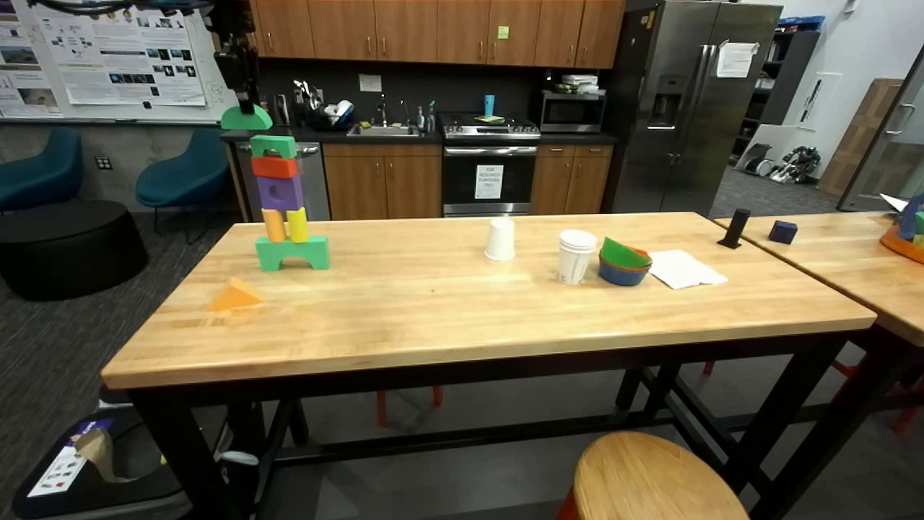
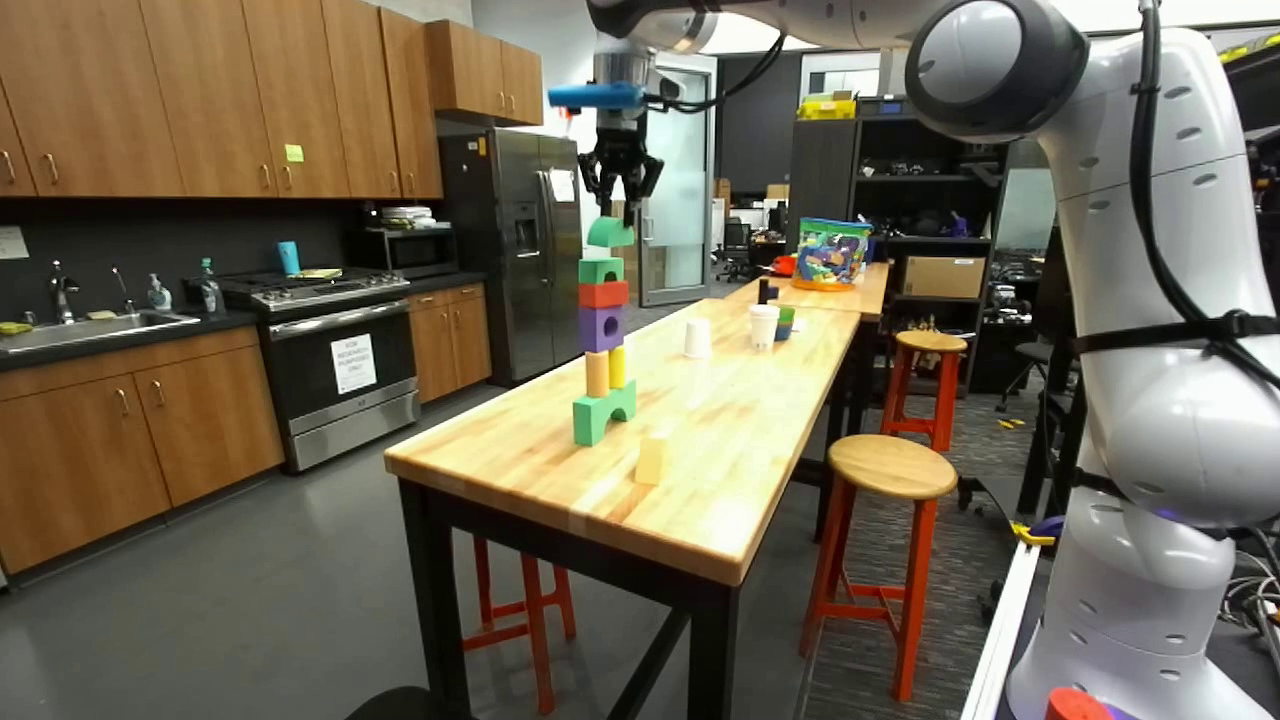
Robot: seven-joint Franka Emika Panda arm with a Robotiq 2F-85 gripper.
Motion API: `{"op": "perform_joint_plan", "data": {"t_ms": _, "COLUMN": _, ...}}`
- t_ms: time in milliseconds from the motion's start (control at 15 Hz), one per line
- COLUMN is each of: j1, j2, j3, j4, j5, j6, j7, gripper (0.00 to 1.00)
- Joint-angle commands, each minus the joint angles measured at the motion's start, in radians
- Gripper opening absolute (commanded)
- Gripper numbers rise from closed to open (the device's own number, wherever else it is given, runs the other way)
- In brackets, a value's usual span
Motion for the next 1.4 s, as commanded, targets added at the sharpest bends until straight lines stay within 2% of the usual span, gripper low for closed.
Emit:
{"op": "perform_joint_plan", "data": {"t_ms": 0, "j1": 0.001, "j2": 0.020, "j3": -0.002, "j4": 0.013, "j5": -0.005, "j6": -0.002, "j7": 0.012, "gripper": 0.14}}
{"op": "perform_joint_plan", "data": {"t_ms": 333, "j1": 0.003, "j2": 0.032, "j3": -0.002, "j4": 0.018, "j5": -0.011, "j6": 0.009, "j7": 0.015, "gripper": 0.14}}
{"op": "perform_joint_plan", "data": {"t_ms": 1333, "j1": -0.003, "j2": 0.138, "j3": -0.005, "j4": 0.204, "j5": -0.023, "j6": -0.042, "j7": 0.001, "gripper": 0.14}}
